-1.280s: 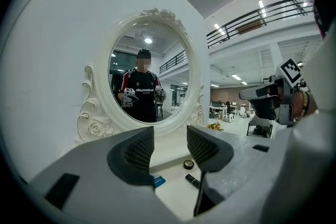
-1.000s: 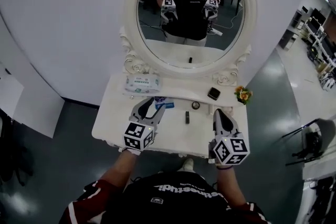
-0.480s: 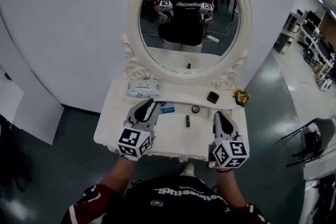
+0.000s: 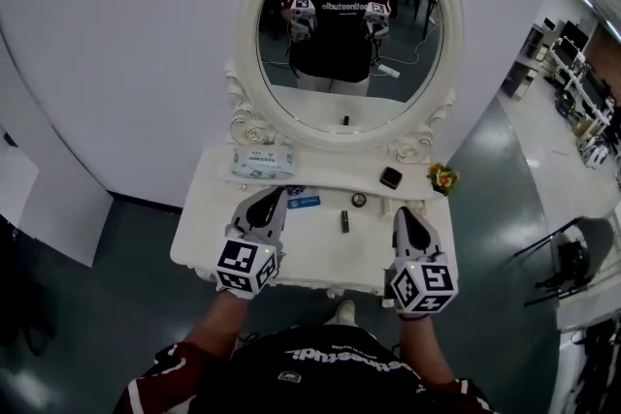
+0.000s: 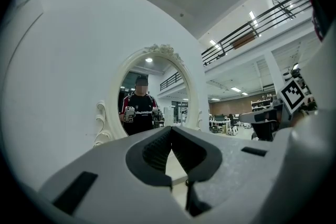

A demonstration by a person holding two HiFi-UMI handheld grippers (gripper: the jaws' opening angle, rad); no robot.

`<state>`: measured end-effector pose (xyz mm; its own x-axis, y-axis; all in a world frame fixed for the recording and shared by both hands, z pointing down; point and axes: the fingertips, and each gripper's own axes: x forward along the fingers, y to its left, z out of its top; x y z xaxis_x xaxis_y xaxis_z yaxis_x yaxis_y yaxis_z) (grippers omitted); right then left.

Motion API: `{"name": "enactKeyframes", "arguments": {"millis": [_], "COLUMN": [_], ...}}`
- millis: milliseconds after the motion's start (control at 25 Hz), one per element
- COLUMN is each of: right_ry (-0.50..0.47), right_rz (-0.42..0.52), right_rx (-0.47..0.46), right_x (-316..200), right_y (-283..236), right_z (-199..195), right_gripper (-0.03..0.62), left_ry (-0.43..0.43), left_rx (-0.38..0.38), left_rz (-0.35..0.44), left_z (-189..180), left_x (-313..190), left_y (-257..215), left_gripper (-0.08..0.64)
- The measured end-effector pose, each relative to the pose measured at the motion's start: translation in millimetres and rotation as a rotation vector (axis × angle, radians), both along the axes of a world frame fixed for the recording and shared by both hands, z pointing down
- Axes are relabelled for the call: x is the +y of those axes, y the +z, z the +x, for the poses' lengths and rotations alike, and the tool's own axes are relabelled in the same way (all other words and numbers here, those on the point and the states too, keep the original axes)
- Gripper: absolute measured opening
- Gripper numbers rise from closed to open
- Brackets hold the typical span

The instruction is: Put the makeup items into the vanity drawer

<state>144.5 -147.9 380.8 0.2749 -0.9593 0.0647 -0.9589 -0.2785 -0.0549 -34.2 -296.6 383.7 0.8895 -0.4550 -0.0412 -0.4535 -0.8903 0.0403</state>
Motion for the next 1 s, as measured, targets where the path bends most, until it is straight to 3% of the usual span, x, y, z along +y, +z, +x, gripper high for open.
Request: {"name": "enactKeyframes", "arguments": {"millis": [1000], "right_ry": [-0.01], "right_rz": [-0.013], "right_rx": [0.02], "right_x": [4], "right_y": [0], "right_z": [-6], "right_gripper": [0.003], "left_ry": [0.017], "left_rx": [0.008], "left_rz": [-0.013], "left_z": [-1], "left_x": [12], "left_y": [6], "left_gripper": [0.006]}}
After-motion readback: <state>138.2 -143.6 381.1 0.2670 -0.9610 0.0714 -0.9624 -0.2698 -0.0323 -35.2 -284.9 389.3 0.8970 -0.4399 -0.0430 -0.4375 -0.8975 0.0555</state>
